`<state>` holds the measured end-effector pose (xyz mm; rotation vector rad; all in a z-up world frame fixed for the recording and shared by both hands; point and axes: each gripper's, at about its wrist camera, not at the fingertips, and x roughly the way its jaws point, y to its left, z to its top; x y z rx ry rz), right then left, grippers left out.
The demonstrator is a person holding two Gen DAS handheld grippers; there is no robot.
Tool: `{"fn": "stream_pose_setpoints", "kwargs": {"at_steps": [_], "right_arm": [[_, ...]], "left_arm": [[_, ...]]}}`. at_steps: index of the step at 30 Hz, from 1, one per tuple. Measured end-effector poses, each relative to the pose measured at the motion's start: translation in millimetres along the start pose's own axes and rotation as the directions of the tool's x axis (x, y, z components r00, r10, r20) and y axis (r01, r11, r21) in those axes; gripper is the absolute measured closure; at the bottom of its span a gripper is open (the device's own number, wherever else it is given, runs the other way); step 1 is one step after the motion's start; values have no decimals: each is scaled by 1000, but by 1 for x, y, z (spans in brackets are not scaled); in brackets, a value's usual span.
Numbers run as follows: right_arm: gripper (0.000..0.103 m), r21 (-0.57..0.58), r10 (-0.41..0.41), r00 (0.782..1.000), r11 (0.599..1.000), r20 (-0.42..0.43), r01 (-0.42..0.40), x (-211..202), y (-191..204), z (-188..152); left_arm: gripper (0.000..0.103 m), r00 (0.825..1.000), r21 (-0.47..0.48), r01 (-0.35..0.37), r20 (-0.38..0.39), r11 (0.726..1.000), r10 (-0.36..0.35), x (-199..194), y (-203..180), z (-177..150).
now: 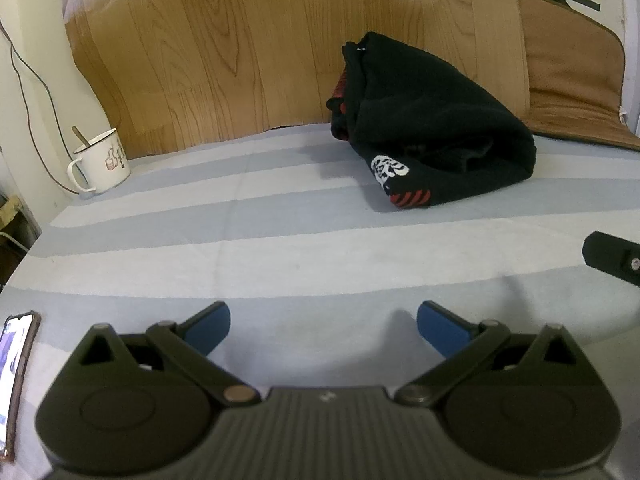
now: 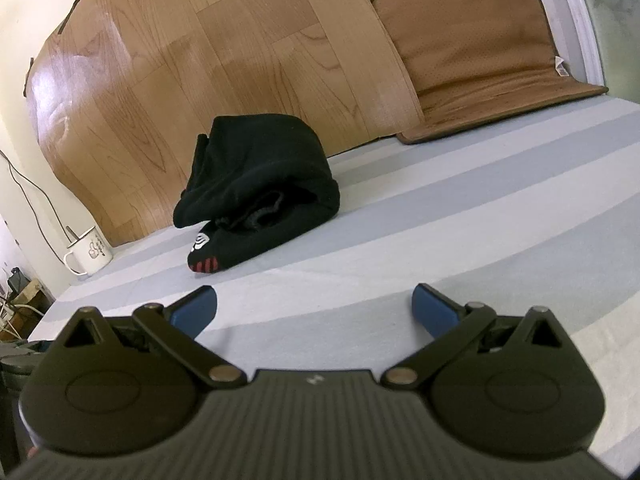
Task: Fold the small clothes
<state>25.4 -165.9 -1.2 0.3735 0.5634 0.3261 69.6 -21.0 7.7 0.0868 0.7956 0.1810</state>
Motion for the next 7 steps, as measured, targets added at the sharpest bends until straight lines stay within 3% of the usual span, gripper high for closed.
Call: {"fn": "stream_pose_setpoints", "kwargs": {"at_steps": [7], "right_arm": [[0,0,-1,1000,1000,1,1,1,0,0]], "left_arm": [[0,998,2,56,8,998,-56,-3,-1,0]]}}
